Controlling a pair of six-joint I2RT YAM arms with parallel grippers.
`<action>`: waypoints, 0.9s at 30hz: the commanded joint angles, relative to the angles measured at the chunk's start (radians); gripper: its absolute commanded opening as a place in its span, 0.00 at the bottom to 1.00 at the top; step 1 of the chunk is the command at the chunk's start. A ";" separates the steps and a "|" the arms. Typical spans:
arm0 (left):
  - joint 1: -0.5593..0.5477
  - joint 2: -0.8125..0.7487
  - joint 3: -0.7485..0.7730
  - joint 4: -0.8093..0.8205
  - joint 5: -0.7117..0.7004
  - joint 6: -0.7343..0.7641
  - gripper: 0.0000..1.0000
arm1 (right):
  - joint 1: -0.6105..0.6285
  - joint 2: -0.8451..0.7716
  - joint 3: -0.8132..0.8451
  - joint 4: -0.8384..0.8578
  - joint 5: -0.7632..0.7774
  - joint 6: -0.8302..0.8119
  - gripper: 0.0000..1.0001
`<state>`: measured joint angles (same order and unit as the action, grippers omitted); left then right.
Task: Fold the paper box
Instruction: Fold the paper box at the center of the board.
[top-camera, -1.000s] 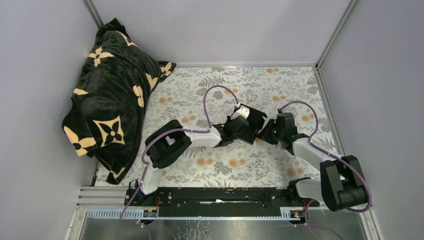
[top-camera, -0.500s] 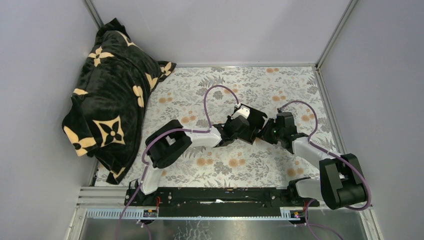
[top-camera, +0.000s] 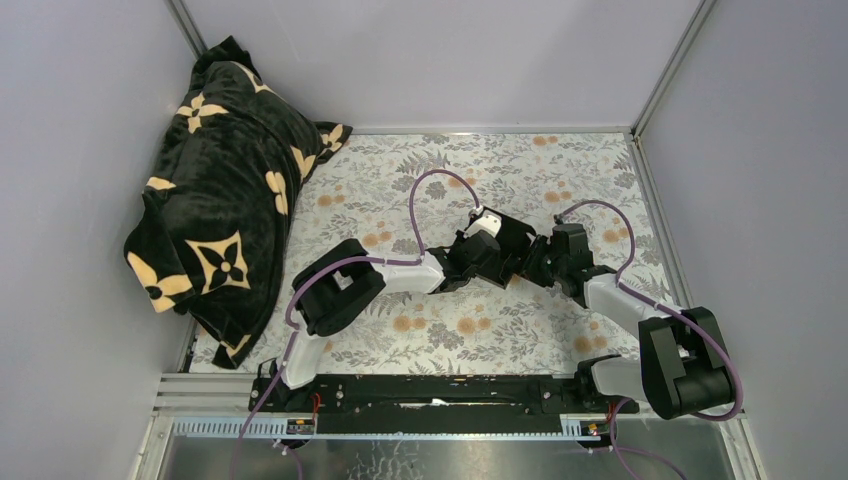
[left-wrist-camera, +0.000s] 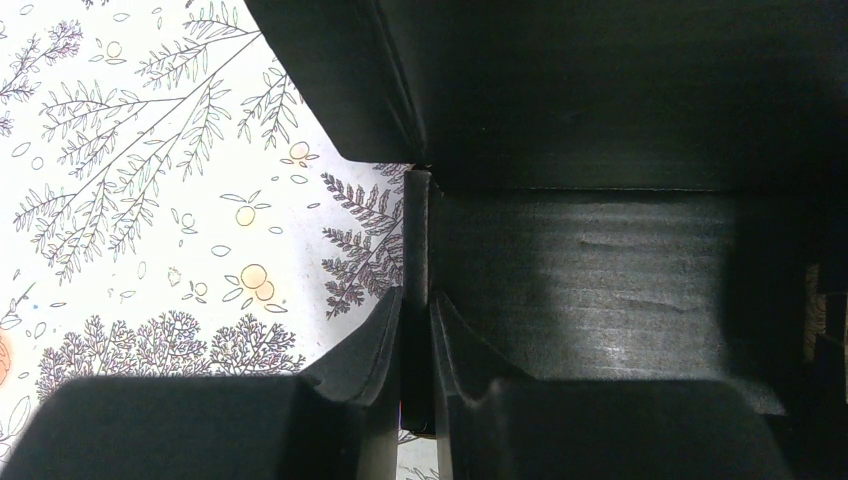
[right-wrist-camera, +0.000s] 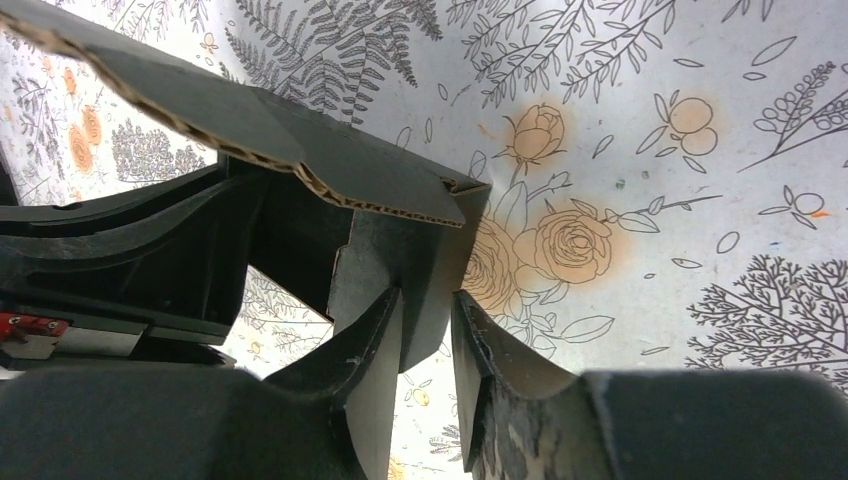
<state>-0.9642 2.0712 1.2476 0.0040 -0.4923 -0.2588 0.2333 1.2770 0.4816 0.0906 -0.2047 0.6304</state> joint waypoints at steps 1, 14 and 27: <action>-0.008 0.128 -0.066 -0.181 0.167 -0.023 0.19 | 0.017 -0.005 0.037 0.056 -0.030 0.016 0.33; -0.009 0.126 -0.067 -0.180 0.170 -0.023 0.19 | 0.030 0.015 0.030 0.055 -0.019 0.018 0.34; -0.009 0.129 -0.066 -0.180 0.174 -0.025 0.19 | 0.066 0.054 0.032 0.040 0.020 0.017 0.34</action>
<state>-0.9642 2.0716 1.2476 0.0040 -0.4919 -0.2592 0.2733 1.3121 0.4862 0.1329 -0.1974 0.6453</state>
